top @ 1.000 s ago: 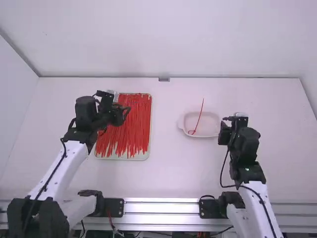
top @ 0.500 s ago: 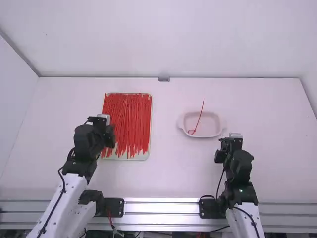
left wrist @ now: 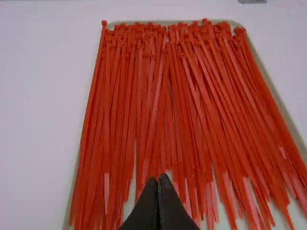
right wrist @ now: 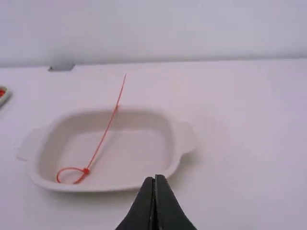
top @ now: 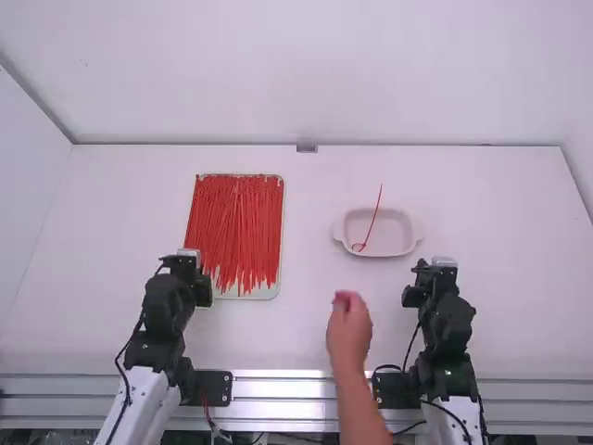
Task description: Fasten the cable tie
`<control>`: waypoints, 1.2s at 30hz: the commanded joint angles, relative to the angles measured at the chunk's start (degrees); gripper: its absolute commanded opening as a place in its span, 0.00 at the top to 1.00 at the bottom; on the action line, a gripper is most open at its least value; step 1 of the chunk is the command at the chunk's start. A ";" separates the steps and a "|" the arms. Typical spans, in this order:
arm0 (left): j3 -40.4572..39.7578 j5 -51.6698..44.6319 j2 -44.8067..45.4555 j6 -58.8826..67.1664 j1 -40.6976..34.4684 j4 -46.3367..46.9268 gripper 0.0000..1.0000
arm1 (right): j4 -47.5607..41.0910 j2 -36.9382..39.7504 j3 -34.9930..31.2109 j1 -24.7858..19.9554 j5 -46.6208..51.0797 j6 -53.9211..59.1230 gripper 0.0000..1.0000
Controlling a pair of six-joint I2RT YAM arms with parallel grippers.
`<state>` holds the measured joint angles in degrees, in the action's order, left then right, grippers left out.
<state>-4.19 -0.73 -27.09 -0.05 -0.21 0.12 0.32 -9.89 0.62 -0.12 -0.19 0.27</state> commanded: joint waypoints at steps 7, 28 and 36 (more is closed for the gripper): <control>4.19 0.73 8.28 0.05 0.21 -0.12 1.00 | -0.32 6.23 -0.62 0.12 0.19 -0.27 1.00; 4.19 0.73 23.52 0.05 0.21 -0.12 1.00 | -0.32 9.89 -0.62 0.12 0.19 -0.27 1.00; 4.19 0.73 27.09 0.05 0.21 -0.12 1.00 | -0.32 9.89 -0.62 0.12 0.19 -0.27 1.00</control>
